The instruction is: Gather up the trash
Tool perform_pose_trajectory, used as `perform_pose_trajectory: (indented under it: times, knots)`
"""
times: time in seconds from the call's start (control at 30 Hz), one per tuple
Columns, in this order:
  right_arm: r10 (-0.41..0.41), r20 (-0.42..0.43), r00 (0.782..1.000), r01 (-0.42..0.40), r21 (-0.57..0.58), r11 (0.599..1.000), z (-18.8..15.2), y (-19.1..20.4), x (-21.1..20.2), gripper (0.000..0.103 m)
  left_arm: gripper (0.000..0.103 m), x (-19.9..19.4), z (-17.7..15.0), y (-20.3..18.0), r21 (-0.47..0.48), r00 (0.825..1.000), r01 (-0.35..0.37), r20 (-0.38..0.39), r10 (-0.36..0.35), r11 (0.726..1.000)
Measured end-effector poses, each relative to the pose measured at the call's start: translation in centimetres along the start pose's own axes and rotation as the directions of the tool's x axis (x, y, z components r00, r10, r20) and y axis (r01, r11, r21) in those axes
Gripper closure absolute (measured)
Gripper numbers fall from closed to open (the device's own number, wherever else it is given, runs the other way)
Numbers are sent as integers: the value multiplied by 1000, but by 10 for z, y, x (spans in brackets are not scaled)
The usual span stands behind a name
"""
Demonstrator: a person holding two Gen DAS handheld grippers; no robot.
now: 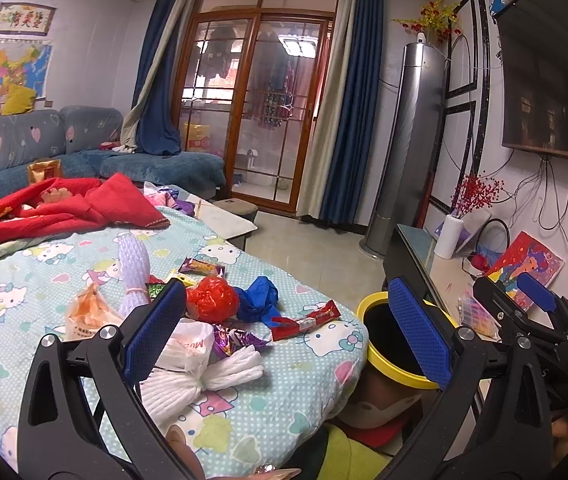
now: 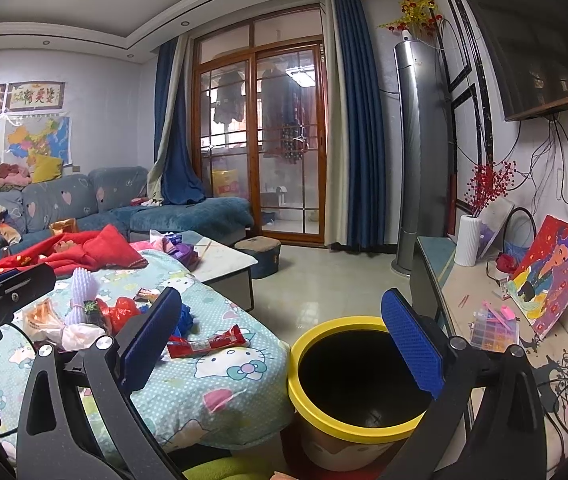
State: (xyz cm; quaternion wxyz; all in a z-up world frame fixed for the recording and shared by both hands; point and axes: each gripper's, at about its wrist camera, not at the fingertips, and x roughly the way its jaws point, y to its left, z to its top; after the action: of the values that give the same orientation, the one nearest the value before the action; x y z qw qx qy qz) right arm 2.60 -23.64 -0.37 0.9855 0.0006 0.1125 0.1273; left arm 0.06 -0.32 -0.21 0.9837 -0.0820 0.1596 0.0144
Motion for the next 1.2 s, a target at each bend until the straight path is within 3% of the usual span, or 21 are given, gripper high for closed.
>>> perform_pose_trajectory:
  times: [0.87,1.2]
  knots:
    - [2,-9,1000,-2,2,1000,-1,-2,0,6,10,0,-1,0,1,1000,0,-2,0,1000]
    - [82,-45,996,-83,-9,997,-2,13,11,6,10,0,-7,4,-21,1000,-22,-9,22,1000]
